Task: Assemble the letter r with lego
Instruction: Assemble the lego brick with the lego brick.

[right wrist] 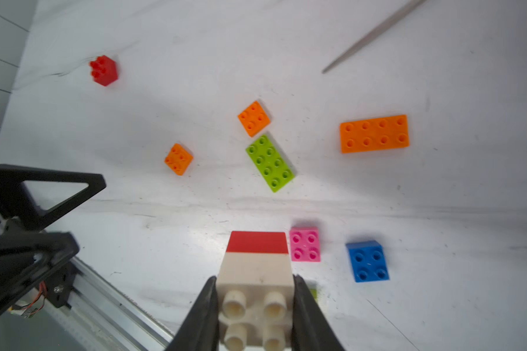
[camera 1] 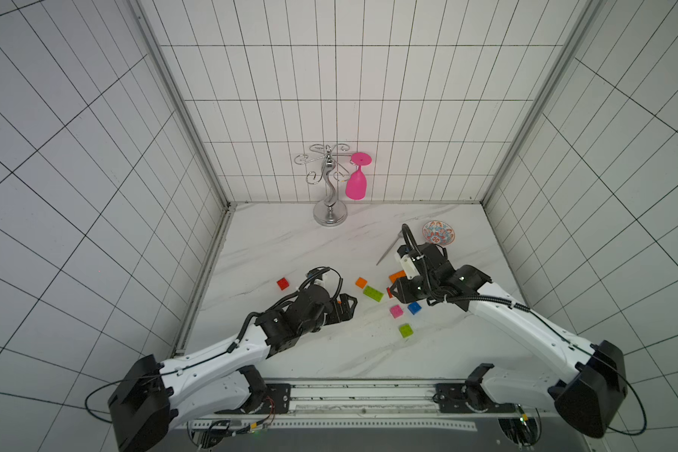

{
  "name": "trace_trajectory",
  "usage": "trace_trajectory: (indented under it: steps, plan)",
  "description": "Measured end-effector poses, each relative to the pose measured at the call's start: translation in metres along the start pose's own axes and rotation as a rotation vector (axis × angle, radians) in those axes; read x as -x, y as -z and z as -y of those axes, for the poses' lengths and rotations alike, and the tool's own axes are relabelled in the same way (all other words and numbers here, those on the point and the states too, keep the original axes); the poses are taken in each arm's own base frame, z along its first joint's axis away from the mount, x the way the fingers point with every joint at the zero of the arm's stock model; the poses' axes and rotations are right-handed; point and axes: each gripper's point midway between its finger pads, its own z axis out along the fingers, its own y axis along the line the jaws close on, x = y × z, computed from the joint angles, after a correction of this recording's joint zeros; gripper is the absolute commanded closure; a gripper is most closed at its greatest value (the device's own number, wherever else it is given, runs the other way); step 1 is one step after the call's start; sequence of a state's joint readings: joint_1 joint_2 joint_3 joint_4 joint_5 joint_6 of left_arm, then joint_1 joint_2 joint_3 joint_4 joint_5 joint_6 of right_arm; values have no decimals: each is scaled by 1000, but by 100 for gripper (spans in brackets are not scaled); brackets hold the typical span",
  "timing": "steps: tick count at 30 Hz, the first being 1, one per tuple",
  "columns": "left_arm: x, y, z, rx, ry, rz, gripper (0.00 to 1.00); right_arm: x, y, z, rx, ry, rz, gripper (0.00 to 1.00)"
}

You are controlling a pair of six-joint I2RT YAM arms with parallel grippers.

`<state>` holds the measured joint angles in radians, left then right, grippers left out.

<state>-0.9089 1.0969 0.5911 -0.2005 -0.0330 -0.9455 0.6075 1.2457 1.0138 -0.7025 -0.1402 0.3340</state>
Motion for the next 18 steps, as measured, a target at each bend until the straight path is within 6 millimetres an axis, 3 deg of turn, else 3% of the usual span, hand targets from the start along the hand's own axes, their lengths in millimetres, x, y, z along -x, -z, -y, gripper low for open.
trace_trajectory:
  steps: [3, 7, 18]
  plan:
    - [-20, -24, 16, -28, -24, -67, 2, -19, -12, 19, -59, -2, -99, 100]
    - [-38, -47, 22, -53, -4, -118, 2, -34, -24, 24, -77, 22, -184, 100]
    - [-42, -59, 25, -86, 67, -127, 2, -60, -58, 18, -126, 143, -319, 100]
